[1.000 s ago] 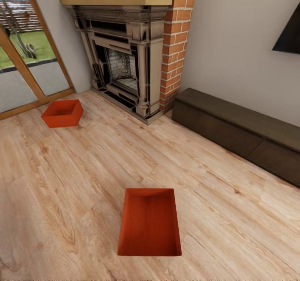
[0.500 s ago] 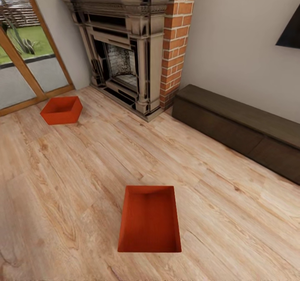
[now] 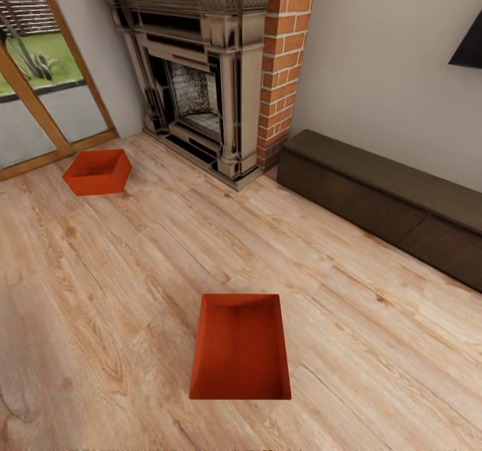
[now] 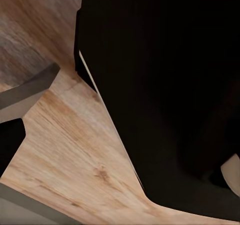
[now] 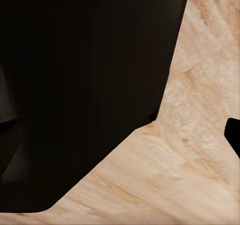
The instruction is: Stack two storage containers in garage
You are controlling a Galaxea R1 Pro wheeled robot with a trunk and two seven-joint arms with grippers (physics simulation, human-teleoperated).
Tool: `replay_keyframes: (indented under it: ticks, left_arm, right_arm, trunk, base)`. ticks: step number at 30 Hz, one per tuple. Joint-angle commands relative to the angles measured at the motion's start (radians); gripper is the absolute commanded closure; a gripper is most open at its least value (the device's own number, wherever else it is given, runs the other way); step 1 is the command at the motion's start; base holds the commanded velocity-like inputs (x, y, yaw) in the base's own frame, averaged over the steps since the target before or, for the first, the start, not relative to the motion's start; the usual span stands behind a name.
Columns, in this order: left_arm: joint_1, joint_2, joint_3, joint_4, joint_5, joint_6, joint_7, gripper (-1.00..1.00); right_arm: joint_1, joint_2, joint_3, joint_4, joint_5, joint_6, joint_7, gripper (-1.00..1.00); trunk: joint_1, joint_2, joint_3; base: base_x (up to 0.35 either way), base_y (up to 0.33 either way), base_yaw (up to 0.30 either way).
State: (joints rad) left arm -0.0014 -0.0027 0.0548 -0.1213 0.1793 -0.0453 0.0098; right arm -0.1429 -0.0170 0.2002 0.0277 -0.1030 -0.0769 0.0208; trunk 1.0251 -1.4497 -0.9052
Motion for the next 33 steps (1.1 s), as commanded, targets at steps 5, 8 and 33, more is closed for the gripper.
replay_keyframes:
  ticks: [5,8,33]
  left_arm:
    - [0.0,0.0,0.005,0.0,0.002,-0.002,0.001,-1.0]
    - [0.0,0.0,0.005,0.0,0.002,-0.002,0.0,-1.0]
    - [0.0,0.0,0.005,0.0,0.002,-0.002,-0.001,-1.0]
  right_arm:
    - [-0.001,0.0,0.008,0.003,-0.011,-0.006,0.002,-1.0]
    - [-0.001,0.0,0.008,0.003,-0.011,-0.006,0.002,-1.0]
    - [-0.001,0.006,0.015,0.003,0.002,-0.008,0.004,-1.0]
  trunk:
    - [0.0,0.0,-0.009]
    - [0.0,0.0,-0.013]
    - [0.0,0.0,-0.022]
  base:
    - [0.0,0.0,0.0]
    - [0.0,0.0,0.0]
    - [0.0,0.0,0.0]
